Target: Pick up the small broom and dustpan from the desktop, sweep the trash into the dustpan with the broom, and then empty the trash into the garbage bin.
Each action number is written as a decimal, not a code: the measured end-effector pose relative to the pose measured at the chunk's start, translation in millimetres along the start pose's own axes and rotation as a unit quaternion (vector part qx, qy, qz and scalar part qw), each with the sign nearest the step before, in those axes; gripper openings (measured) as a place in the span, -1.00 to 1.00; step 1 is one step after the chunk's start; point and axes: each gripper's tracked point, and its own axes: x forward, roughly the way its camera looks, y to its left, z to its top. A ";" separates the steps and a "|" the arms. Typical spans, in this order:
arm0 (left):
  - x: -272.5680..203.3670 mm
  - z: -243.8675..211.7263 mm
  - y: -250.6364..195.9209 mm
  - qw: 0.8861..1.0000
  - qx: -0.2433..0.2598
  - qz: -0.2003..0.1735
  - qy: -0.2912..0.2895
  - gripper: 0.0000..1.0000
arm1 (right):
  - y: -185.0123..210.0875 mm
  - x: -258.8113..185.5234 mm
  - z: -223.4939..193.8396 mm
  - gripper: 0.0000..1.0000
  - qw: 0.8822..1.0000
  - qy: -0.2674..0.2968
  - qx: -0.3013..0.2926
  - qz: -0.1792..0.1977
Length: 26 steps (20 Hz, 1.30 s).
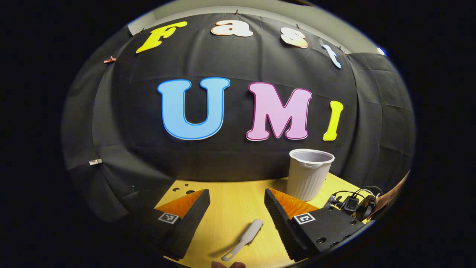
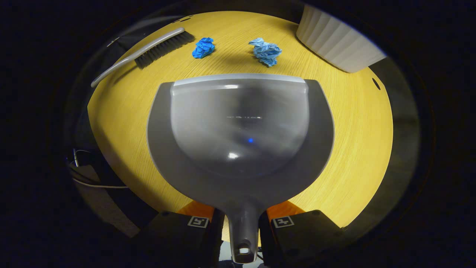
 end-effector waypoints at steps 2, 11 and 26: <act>5.7 -20.2 -6.8 0.999 0.003 -0.032 0.039 0.92 | -0.8 0.8 -0.6 -0.24 1.000 0.004 0.004 -0.003; 23.0 -170.5 -30.3 0.924 0.037 -0.152 0.348 0.93 | 0.3 2.8 0.9 -0.30 1.000 0.021 0.012 0.000; 52.6 -298.3 5.1 0.819 0.127 -0.119 0.547 0.79 | -0.1 5.3 4.3 -0.30 1.000 0.020 0.006 0.010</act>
